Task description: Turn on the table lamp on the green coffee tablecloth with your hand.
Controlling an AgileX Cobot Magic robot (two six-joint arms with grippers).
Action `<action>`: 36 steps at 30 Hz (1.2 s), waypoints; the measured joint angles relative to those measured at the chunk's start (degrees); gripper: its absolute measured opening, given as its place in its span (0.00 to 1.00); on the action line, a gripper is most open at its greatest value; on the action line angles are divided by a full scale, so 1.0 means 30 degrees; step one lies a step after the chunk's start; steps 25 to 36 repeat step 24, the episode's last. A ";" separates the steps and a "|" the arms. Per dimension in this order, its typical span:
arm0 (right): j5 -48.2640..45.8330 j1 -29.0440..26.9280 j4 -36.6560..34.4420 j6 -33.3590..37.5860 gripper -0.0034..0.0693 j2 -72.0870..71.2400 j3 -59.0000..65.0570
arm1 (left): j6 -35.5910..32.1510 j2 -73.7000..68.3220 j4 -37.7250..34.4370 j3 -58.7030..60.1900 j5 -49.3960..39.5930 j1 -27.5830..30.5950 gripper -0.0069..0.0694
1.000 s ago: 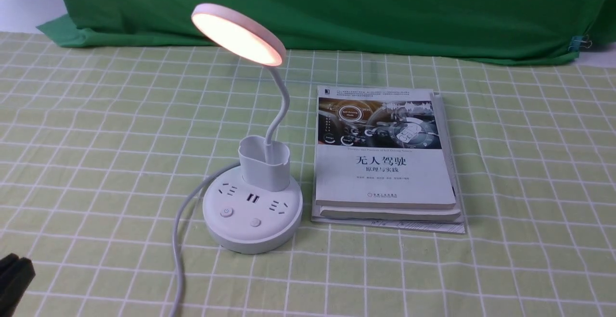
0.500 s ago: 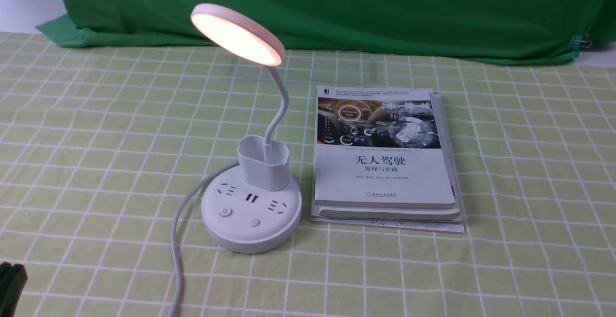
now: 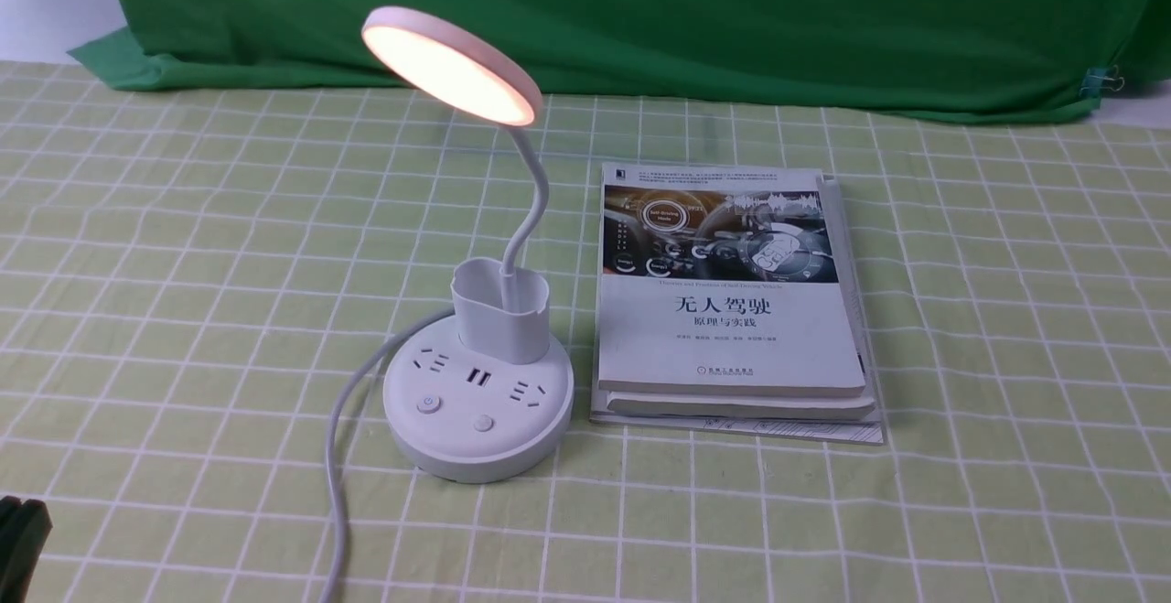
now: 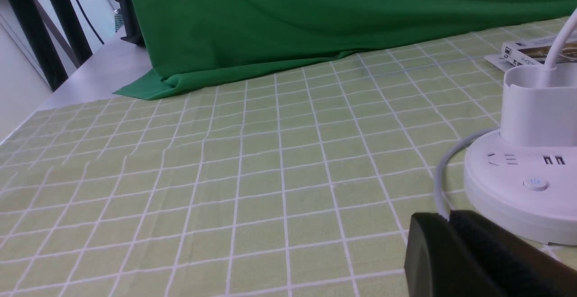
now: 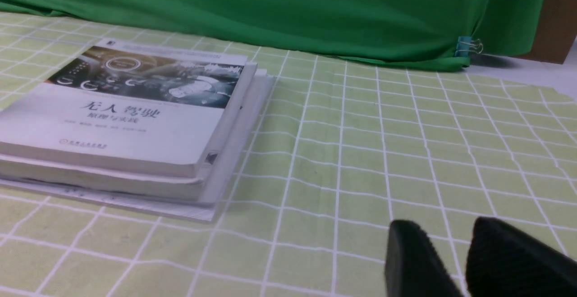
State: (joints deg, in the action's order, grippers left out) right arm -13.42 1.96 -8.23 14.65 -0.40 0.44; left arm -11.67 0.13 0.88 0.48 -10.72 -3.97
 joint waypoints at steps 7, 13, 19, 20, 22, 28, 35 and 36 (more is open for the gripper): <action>0.0000 0.0000 0.0000 0.0000 0.38 0.0000 0.0000 | 0.0000 0.0000 -0.0666 0.0000 -0.0724 0.0000 0.12; 0.0000 0.0000 0.0000 0.0000 0.38 0.0000 0.0000 | 0.0000 0.0000 -0.1073 0.0000 -0.0891 0.0000 0.12; 0.0000 0.0000 0.0000 0.0000 0.38 0.0000 0.0000 | 0.0000 0.0000 -0.1073 0.0000 -0.0927 0.0000 0.12; 0.0000 0.0000 0.0000 0.0000 0.38 0.0000 0.0000 | 0.0000 0.0000 -0.1073 0.0000 -0.0927 0.0000 0.12; 0.0000 0.0000 0.0000 0.0000 0.38 0.0000 0.0000 | 0.0000 0.0000 -0.1073 0.0000 -0.0927 0.0000 0.12; 0.0000 0.0000 0.0000 0.0000 0.38 0.0000 0.0000 | 0.0000 0.0000 -0.1073 0.0000 -0.0927 0.0000 0.12; 0.0000 0.0000 0.0000 0.0000 0.38 0.0000 0.0000 | 0.0000 0.0000 -0.1073 0.0000 -0.0927 0.0000 0.12; 0.0000 0.0000 0.0000 0.0000 0.38 0.0000 0.0000 | 0.0000 0.0000 -0.1073 0.0000 -0.0927 0.0000 0.12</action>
